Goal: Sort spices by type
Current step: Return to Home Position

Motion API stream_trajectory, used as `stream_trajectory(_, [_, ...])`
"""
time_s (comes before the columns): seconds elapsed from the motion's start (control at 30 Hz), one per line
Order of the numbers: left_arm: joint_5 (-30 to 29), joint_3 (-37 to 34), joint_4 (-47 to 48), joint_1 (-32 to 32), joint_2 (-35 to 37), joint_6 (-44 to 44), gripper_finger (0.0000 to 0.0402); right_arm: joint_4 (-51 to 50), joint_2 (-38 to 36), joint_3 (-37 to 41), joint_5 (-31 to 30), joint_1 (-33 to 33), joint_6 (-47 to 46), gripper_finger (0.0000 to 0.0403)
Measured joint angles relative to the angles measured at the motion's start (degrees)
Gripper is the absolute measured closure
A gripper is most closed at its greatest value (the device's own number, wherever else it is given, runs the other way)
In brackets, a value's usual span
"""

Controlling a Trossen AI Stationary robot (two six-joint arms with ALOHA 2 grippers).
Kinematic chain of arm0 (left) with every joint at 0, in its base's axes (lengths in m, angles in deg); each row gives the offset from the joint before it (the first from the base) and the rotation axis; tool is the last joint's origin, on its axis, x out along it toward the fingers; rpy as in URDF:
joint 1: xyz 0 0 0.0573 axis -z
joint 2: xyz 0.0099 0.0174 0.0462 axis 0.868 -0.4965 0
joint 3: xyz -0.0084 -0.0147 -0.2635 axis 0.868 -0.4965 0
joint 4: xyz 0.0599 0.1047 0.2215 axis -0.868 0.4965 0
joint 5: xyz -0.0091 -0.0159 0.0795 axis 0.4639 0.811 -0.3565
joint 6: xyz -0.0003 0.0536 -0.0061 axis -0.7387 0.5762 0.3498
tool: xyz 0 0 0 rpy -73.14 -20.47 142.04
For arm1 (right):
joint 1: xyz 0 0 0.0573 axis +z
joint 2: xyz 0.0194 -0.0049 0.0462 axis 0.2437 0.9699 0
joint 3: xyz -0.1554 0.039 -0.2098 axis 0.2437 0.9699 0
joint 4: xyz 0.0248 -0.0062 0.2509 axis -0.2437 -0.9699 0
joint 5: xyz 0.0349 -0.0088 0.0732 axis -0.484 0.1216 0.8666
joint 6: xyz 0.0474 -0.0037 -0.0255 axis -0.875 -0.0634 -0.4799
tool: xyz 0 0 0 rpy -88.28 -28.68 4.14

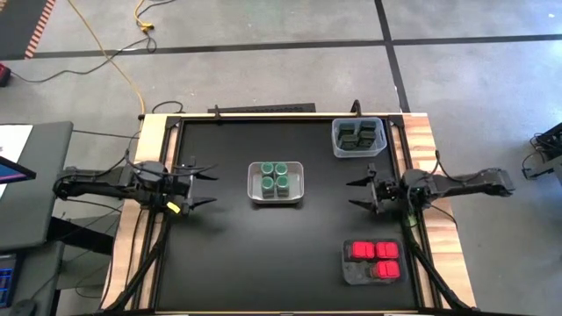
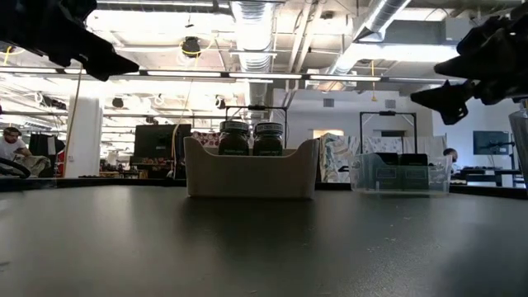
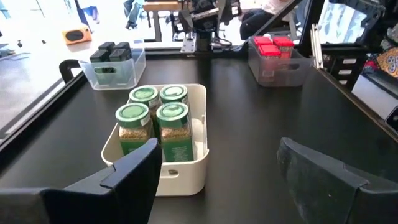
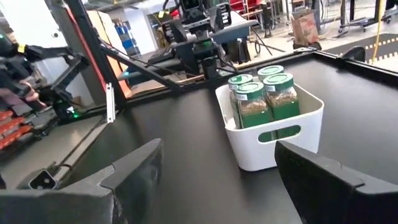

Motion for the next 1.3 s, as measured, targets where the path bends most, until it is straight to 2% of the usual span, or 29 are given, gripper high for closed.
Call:
stream_trajectory(0.23, [0.11,0.00,0.38,0.01,-0.01,3.68,0.0095,-3.02,-8.66,0.04,0.40,-0.05,2.53,0.0066])
stream_trajectory(0.5, [1.91,-0.43,-0.92,0.00,0.87,8.02,0.0095,-3.45,-6.56,0.02,0.52,-0.03,3.28,0.0066])
stream_trajectory(0.77, [3.45,-15.00,-20.29,0.02,9.24,6.91,0.0095,-3.90,-4.87,0.02,1.57,0.62,1.66,0.0066])
stream_trajectory(0.87, [3.21,-19.10,-23.98,0.02,12.98,4.90,0.0095,-3.92,-4.85,0.02,1.59,0.85,1.68,0.0066])
stream_trajectory(0.93, [1.59,-19.59,-22.03,0.02,15.07,4.39,0.0095,-3.92,-4.83,0.02,1.58,0.65,1.68,0.0066])
stream_trajectory(1.3, [-1.03,-19.74,-19.44,-0.02,14.28,7.93,0.0095,-4.18,-1.72,0.00,1.59,-0.95,2.36,0.0066])
